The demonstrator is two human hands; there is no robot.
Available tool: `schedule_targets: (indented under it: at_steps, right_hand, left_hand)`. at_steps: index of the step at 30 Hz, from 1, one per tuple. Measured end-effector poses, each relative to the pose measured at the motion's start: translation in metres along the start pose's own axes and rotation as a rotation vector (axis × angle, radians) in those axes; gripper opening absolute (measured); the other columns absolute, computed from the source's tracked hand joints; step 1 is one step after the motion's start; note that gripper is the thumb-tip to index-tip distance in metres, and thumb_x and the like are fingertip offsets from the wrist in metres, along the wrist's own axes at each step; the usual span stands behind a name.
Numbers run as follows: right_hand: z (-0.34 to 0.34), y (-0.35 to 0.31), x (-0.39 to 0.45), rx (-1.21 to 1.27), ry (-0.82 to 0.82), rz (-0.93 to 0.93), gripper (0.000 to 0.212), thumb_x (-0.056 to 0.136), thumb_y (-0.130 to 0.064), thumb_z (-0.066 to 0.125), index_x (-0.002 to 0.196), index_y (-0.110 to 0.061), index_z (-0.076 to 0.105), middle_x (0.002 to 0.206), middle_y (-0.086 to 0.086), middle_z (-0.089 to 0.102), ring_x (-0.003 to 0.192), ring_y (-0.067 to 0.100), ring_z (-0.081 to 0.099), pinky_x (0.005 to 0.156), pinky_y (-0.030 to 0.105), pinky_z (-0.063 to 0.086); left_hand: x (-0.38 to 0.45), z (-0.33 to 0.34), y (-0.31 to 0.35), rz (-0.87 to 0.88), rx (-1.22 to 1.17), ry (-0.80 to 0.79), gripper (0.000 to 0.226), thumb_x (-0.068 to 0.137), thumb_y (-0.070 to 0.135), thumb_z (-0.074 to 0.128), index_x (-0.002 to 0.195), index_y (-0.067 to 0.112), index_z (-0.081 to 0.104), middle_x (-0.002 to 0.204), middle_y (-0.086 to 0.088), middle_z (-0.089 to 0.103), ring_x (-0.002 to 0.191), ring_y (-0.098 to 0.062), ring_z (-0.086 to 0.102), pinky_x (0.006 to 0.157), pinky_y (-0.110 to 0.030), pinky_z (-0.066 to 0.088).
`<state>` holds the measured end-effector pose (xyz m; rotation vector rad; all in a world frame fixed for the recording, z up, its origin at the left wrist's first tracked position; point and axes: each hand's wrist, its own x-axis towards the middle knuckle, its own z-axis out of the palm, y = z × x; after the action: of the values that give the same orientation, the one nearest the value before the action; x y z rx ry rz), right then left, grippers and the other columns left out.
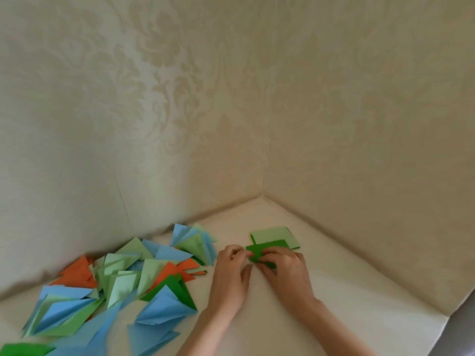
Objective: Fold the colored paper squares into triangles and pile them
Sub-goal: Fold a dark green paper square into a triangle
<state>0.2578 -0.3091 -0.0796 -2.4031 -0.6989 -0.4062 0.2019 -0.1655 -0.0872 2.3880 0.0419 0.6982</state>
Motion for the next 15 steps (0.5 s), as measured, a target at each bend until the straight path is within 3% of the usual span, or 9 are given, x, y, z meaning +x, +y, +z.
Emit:
schedule_targets:
  at_steps: [3, 6, 9, 12, 15]
  right_hand:
    - [-0.015, 0.004, -0.008, -0.005, 0.004, -0.025, 0.006, 0.08, -0.032, 0.074, 0.085, -0.034, 0.075, 0.098, -0.019, 0.068, 0.098, 0.009, 0.06, 0.081, 0.029, 0.034]
    - [-0.033, 0.01, -0.021, -0.002, -0.044, -0.045, 0.008, 0.082, -0.038, 0.069, 0.088, -0.035, 0.075, 0.1, -0.022, 0.066, 0.1, 0.006, 0.057, 0.083, 0.029, 0.032]
    - [-0.04, 0.016, -0.036, 0.01, -0.102, -0.044, 0.015, 0.085, -0.044, 0.063, 0.091, -0.036, 0.074, 0.102, -0.023, 0.064, 0.101, 0.005, 0.056, 0.087, 0.032, 0.037]
    - [-0.037, 0.021, -0.048, 0.064, -0.107, -0.017, 0.026, 0.085, -0.051, 0.054, 0.09, -0.035, 0.073, 0.098, -0.027, 0.061, 0.097, 0.002, 0.056, 0.087, 0.039, 0.046]
    - [-0.035, 0.019, -0.051, 0.128, -0.061, 0.048, 0.009, 0.084, -0.039, 0.065, 0.089, -0.036, 0.072, 0.091, -0.035, 0.055, 0.093, -0.004, 0.055, 0.087, 0.039, 0.047]
  left_hand:
    - [-0.002, -0.001, -0.001, 0.069, -0.011, -0.051, 0.015, 0.09, 0.023, 0.063, 0.104, 0.026, 0.068, 0.11, 0.016, 0.05, 0.107, 0.0, 0.036, 0.093, -0.003, 0.022]
    - [-0.007, -0.005, 0.004, 0.132, -0.057, -0.16, 0.013, 0.09, 0.029, 0.063, 0.101, 0.027, 0.069, 0.107, 0.019, 0.057, 0.105, -0.001, 0.042, 0.092, -0.011, 0.03]
    - [-0.014, -0.005, 0.011, 0.15, -0.036, -0.233, 0.013, 0.091, 0.034, 0.06, 0.1, 0.028, 0.068, 0.107, 0.02, 0.057, 0.104, -0.002, 0.044, 0.093, -0.02, 0.032]
    - [-0.018, 0.001, 0.017, 0.121, 0.007, -0.232, 0.012, 0.091, 0.037, 0.059, 0.097, 0.03, 0.067, 0.106, 0.022, 0.055, 0.102, -0.001, 0.042, 0.088, -0.02, 0.027]
    - [-0.017, 0.004, 0.02, 0.074, 0.03, -0.203, 0.009, 0.09, 0.037, 0.058, 0.096, 0.033, 0.064, 0.103, 0.023, 0.055, 0.1, 0.0, 0.042, 0.084, -0.019, 0.026]
